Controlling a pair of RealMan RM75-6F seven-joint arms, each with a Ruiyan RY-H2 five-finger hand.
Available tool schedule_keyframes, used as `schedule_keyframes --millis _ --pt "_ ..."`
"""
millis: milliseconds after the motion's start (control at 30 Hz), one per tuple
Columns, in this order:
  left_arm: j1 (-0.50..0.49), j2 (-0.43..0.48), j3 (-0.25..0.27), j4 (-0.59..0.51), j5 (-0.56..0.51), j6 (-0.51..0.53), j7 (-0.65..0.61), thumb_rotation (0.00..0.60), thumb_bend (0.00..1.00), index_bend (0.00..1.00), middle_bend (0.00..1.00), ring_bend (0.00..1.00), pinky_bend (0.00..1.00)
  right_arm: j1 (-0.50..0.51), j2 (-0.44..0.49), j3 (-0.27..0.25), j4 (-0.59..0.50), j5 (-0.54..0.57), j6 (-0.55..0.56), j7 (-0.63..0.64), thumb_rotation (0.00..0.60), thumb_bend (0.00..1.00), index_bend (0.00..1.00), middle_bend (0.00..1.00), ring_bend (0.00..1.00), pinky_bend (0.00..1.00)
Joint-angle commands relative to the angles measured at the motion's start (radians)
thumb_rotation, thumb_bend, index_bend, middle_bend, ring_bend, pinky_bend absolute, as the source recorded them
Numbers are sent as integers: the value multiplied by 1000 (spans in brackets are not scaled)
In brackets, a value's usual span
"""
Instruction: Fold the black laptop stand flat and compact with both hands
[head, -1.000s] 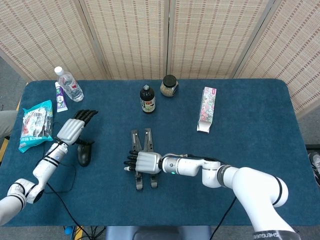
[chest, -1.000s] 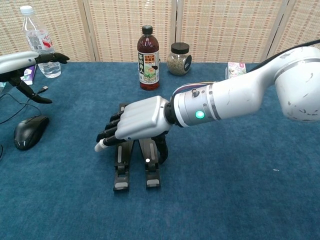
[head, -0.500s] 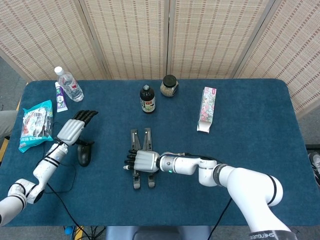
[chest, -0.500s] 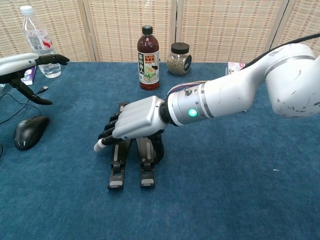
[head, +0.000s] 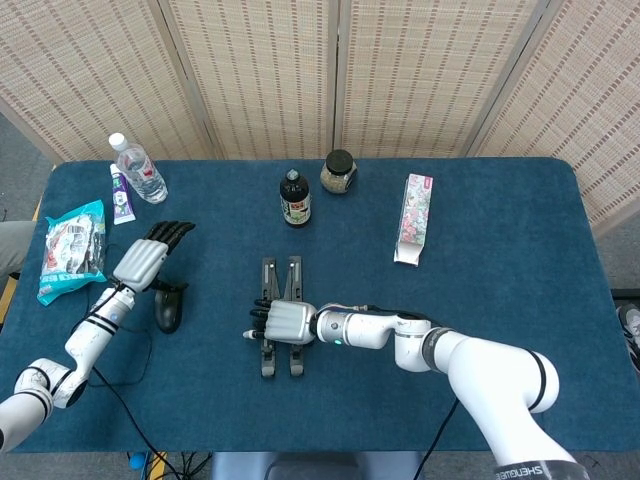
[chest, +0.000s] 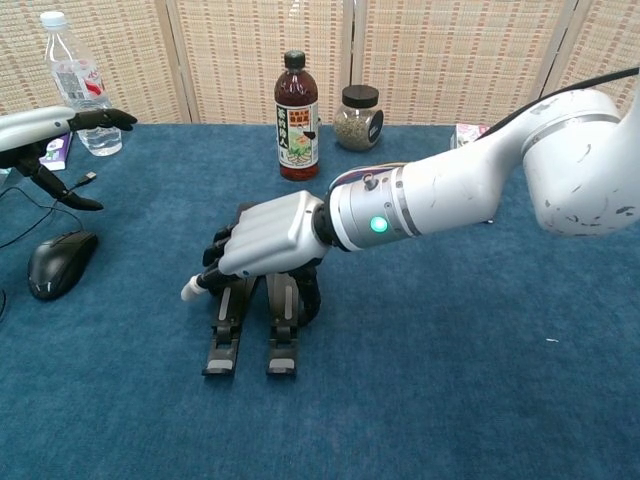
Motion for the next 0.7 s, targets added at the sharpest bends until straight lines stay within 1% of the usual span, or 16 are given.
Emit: schedule_keyframes --millis 33,267,500,600,700 --pt "0 -2 0 1 1 1 -2 600 114 27 57 0 8 -2 -4 -2 5 -1 10 3 600 98 41 284 0 0" --pt "0 -6 1 7 3 2 -4 600 115 27 57 0 9 -12 -19 -5 35 -6 50 15 600 100 163 381 6 0" --pt "0 -10 2 11 6 3 -8 600 114 23 57 0 9 -32 -38 -13 74 -17 105 30 600 124 295 492 118 0" --pt "-1 -10 2 10 7 4 -7 600 114 21 57 0 8 -35 -43 -12 84 -18 120 37 600 144 318 516 147 0" --pt "-2 -10 2 8 8 5 -6 600 115 20 57 0 8 -36 -44 -9 87 -15 124 41 600 143 318 509 148 0"
